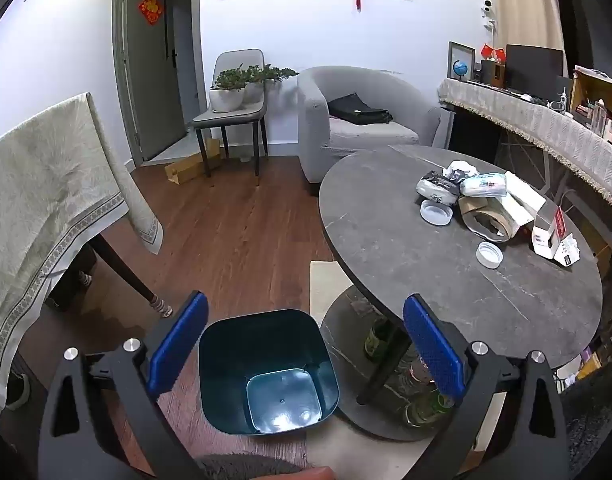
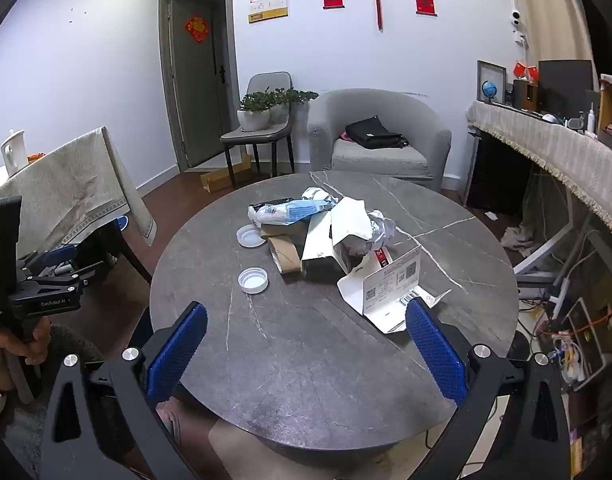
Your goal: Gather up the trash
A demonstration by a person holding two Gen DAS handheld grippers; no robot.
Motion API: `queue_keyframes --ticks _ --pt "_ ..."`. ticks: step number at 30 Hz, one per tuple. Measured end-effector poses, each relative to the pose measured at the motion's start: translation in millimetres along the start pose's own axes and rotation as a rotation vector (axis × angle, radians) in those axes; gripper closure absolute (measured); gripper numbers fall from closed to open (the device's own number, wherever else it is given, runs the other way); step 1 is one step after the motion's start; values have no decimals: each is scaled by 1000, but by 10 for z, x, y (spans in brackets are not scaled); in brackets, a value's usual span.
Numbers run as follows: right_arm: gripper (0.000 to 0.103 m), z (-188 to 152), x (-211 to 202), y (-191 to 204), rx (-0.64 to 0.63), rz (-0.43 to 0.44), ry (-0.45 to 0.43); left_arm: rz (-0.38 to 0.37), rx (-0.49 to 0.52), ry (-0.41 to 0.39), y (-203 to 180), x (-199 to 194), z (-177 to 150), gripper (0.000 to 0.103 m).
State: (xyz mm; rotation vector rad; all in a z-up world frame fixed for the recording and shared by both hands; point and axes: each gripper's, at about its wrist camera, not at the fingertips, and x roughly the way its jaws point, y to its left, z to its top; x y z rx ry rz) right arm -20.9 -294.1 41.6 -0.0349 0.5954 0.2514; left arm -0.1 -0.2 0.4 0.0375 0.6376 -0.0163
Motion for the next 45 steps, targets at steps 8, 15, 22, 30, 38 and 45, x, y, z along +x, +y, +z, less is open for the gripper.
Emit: queue_keyframes --ticks 8,15,22,30,38,45 --pt "3 -3 -5 3 0 1 -3 -3 -5 4 8 6 1 4" --pt "3 -6 -12 -1 -3 0 2 -1 -3 2 5 5 0 3" --pt "3 11 -7 12 -3 0 5 -1 -2 3 5 6 0 3" --pt "3 -15 18 -7 2 0 5 -2 -2 4 7 1 2 3" --pt "3 -23 17 -25 4 1 5 -1 0 4 2 2 2 3" --pt "3 -24 28 -33 4 1 6 0 -2 6 31 0 -22 3"
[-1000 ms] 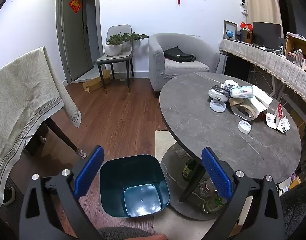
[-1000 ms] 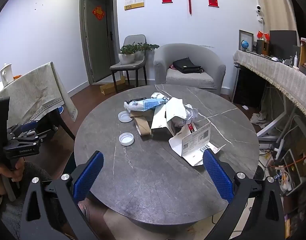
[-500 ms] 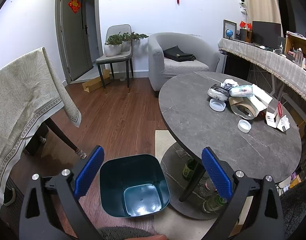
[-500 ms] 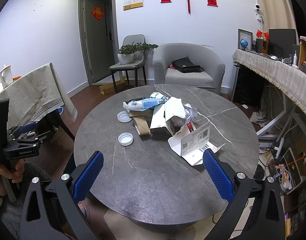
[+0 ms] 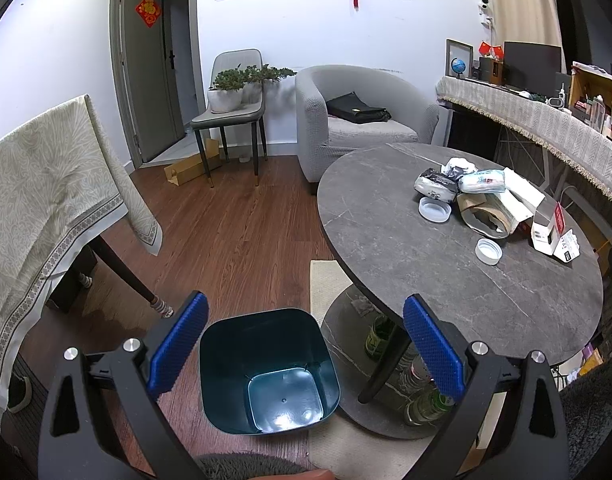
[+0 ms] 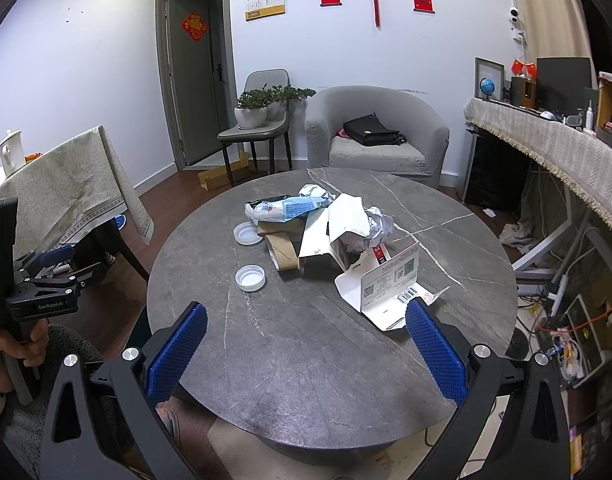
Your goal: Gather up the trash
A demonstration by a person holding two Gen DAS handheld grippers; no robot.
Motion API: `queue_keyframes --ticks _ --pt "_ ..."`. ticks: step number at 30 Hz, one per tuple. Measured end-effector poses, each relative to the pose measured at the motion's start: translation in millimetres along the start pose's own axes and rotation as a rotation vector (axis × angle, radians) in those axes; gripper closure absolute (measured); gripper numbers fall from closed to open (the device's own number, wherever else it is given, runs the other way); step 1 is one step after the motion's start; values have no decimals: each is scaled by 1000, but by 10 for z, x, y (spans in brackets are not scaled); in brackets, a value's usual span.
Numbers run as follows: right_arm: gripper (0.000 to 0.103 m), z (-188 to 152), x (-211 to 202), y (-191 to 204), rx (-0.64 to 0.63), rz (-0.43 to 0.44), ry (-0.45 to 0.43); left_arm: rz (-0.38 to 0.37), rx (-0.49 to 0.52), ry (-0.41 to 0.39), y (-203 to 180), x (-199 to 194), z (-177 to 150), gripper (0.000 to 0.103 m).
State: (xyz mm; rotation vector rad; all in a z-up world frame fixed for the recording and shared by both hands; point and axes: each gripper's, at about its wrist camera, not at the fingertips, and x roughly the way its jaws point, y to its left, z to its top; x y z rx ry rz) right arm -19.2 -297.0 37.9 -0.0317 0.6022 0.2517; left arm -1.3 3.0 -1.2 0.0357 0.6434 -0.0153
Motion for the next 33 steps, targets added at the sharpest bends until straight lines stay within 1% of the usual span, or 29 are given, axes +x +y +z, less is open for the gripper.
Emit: queue_keyframes --ticks 33 --pt "3 10 -10 11 3 -1 6 -3 -1 -3 -22 0 -30 4"
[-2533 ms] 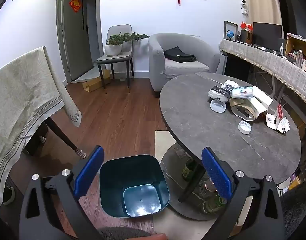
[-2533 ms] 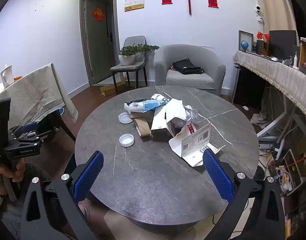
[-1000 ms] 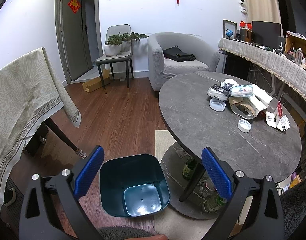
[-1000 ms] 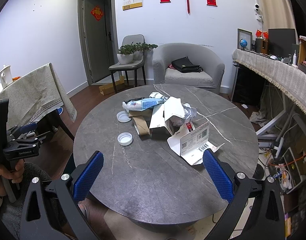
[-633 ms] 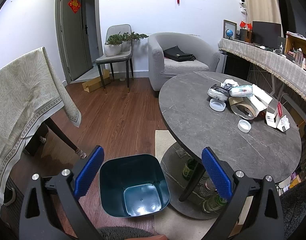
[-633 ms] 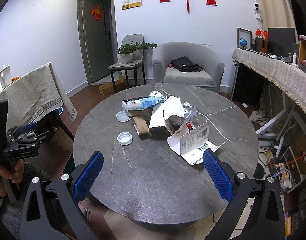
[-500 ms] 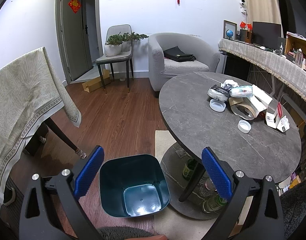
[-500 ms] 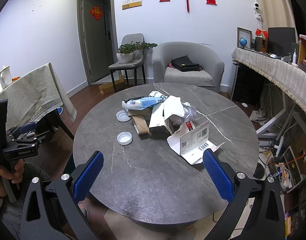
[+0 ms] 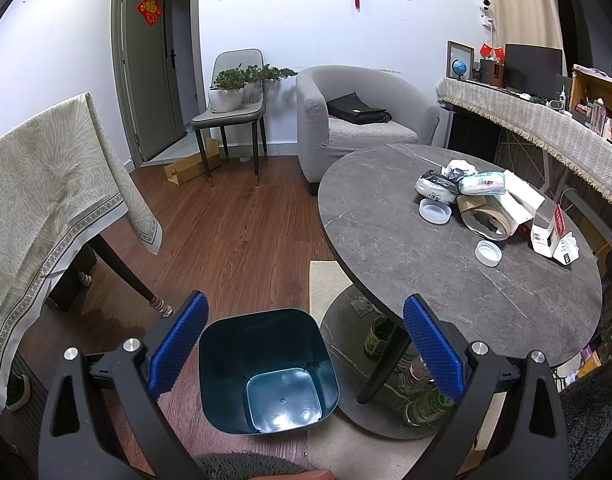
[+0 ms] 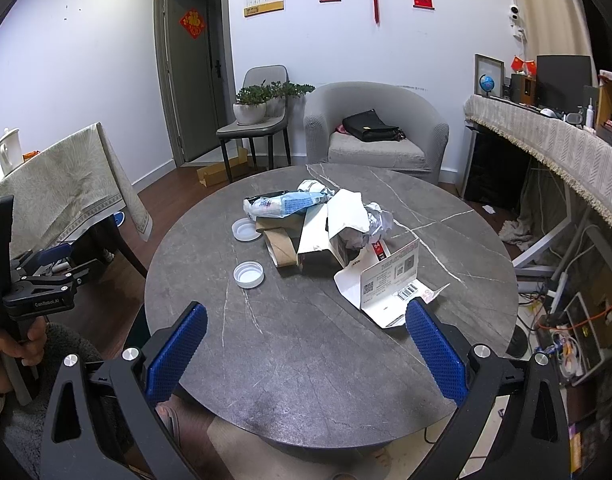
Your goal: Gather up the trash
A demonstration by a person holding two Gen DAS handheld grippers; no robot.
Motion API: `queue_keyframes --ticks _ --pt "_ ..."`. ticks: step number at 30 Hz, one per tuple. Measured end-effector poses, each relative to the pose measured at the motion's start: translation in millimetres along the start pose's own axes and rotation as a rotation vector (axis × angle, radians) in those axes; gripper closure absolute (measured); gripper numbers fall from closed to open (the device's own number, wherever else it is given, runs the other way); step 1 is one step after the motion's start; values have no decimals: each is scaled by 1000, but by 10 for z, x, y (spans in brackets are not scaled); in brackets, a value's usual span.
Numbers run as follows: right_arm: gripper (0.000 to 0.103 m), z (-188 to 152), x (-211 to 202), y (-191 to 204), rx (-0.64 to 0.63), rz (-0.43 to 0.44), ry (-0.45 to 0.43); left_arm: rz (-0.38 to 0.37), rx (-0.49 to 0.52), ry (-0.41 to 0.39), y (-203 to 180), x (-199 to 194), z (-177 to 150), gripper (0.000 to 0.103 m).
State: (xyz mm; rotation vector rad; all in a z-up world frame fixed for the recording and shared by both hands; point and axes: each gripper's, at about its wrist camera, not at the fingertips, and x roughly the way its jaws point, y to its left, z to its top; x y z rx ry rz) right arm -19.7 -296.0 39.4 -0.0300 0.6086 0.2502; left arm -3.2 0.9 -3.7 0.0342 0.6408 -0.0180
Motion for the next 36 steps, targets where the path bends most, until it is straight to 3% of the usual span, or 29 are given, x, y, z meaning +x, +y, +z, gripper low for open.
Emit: queue_keyframes --ticks 14,24,36 --pt "3 -92 -9 -229 73 -2 12 -28 34 -28 -81 -70 84 4" --pt "3 -33 -31 -270 44 9 35 -46 49 -27 -89 -65 95 4" --pt "3 66 186 -325 -10 28 85 -122 80 -21 -226 22 159 8"
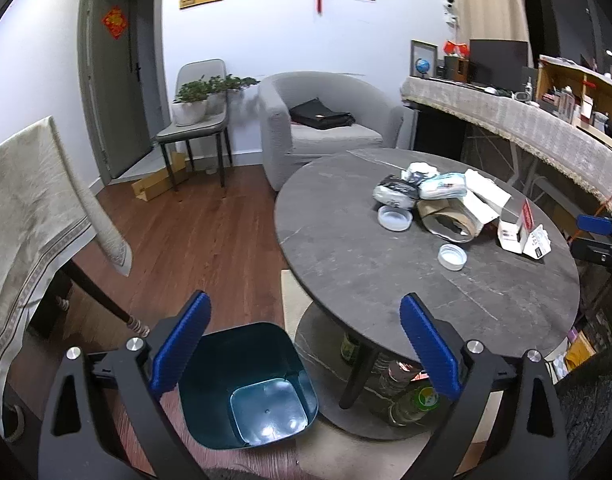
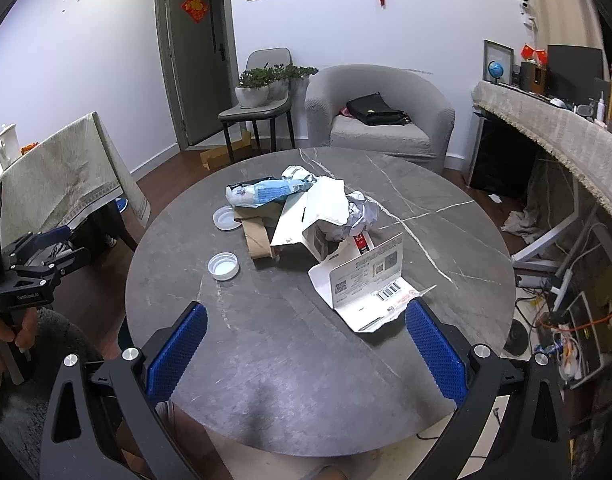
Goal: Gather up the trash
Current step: 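Reach the right tool to the white printed paper label and grasp it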
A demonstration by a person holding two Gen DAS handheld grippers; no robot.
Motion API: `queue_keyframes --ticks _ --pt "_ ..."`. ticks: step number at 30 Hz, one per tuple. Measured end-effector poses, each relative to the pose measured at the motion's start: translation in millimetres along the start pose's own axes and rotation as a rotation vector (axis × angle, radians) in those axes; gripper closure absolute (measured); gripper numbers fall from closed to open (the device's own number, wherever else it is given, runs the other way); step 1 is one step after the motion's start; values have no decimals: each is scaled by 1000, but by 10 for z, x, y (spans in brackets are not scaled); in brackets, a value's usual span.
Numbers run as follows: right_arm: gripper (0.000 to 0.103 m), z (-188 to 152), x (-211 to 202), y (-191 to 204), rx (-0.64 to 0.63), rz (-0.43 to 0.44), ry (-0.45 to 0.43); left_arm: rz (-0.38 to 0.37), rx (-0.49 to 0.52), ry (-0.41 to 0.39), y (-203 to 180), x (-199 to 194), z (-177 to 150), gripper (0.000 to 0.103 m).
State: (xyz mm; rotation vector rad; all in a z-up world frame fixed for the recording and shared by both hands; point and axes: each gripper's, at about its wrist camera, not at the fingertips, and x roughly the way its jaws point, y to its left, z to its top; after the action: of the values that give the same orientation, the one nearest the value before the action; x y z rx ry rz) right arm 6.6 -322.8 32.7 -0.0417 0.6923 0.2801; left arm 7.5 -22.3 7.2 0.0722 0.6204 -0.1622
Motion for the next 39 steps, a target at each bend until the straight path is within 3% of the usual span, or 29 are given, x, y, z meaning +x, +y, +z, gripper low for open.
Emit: queue_keyframes --ticks 15,24,27,32,36,39 --pt "3 117 189 -252 -51 -21 23 -162 166 8 -599 420 339 23" --pt "3 138 355 -377 -56 -5 40 -259 178 6 -961 697 663 31" --pt "3 150 385 -399 -65 -5 44 -262 205 -7 -1069 781 766 31" --pt "3 174 449 -429 -81 16 65 -246 354 -5 -1270 990 890 31" --pt "3 207 542 -474 -53 63 93 -232 460 18 -1363 1162 894 39" --pt "3 230 616 -498 -49 86 110 -231 518 30 -1400 1253 887 39"
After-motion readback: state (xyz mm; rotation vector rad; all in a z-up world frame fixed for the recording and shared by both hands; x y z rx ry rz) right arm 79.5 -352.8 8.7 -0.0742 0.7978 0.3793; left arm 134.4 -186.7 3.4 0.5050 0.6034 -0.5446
